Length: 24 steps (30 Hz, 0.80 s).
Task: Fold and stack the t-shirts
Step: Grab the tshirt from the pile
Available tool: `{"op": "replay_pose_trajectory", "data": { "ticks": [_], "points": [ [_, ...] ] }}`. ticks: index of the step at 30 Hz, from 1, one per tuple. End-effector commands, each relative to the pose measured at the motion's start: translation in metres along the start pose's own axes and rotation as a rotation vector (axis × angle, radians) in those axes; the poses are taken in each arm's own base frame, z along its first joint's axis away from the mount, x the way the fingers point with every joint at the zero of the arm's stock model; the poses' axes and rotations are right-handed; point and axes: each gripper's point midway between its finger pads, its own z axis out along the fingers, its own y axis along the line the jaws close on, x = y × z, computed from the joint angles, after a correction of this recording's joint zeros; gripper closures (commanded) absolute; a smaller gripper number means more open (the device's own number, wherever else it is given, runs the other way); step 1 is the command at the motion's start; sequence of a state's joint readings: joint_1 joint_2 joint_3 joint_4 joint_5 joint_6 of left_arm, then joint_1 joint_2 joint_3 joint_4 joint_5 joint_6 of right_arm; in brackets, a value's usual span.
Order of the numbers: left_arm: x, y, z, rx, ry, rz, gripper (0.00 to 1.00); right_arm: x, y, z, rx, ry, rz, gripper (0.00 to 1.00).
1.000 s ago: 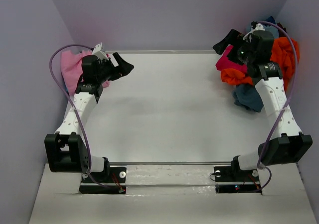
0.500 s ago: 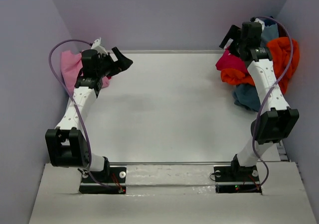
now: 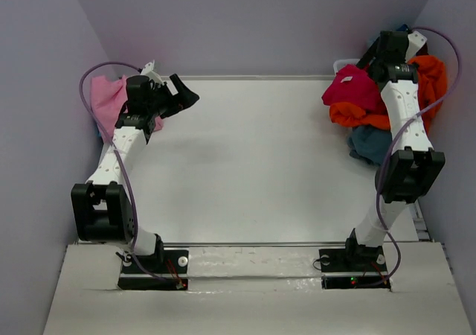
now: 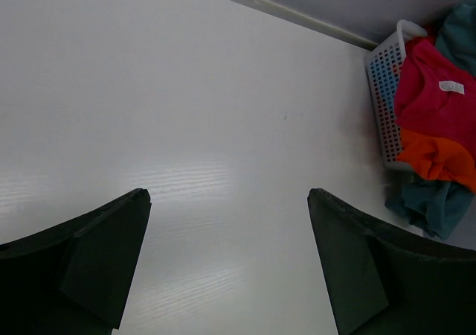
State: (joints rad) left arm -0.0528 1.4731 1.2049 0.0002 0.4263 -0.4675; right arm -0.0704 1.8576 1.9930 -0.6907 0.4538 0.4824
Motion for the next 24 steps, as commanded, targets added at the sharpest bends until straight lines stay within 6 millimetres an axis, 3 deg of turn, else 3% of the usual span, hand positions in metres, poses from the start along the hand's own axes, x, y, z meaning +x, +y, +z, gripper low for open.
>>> {"op": "replay_pose_trajectory", "data": {
  "ticks": [1,5,12,24],
  "points": [
    [-0.015,-0.016,0.001,0.058,-0.034,0.027,0.01,-0.049,-0.031,-0.044,0.062,-0.174,0.069,0.00],
    [-0.011,-0.017,0.005,0.072,-0.017,0.010,0.01,-0.068,-0.047,-0.060,0.099,-0.245,0.059,0.00],
    [-0.011,-0.016,0.004,0.071,-0.016,0.017,0.01,-0.047,-0.065,-0.029,0.173,-0.183,0.030,0.00],
    [-0.009,-0.015,0.002,0.065,-0.013,0.029,0.01,-0.030,-0.065,0.013,0.142,-0.106,0.054,0.06]
  ]
}}
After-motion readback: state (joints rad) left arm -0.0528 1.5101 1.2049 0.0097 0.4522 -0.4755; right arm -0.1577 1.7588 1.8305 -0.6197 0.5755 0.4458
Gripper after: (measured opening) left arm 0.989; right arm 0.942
